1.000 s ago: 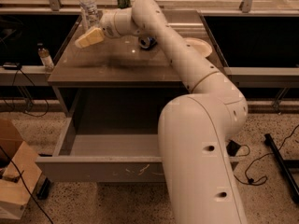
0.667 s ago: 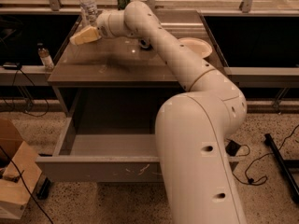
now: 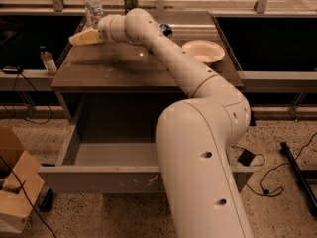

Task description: Place blue plastic bottle into top drawer

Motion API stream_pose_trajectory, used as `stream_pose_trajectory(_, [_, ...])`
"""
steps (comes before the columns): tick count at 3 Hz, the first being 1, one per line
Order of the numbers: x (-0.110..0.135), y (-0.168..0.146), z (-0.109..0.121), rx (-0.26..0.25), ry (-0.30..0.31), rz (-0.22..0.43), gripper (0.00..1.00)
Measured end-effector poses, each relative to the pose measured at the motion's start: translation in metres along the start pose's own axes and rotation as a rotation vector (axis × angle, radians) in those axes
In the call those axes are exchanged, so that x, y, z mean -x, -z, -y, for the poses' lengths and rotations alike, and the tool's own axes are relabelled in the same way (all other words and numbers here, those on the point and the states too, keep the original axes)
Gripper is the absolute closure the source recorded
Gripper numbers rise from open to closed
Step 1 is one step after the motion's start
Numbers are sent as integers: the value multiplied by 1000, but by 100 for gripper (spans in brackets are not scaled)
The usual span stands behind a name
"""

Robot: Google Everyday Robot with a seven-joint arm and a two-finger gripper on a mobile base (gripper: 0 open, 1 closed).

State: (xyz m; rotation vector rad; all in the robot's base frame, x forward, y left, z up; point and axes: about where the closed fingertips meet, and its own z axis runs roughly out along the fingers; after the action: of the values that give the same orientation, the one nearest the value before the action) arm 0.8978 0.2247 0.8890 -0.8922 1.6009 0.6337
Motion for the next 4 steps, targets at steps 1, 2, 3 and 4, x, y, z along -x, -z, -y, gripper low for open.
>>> stream_pose_trajectory(1, [3, -10, 9, -26, -19, 16, 0])
stream_pose_trajectory(2, [5, -15, 20, -58, -33, 27, 0])
stream_pose_trajectory(3, [3, -21, 28, -80, -52, 27, 0])
stream_pose_trajectory(4, [0, -28, 36, -96, -64, 23, 0])
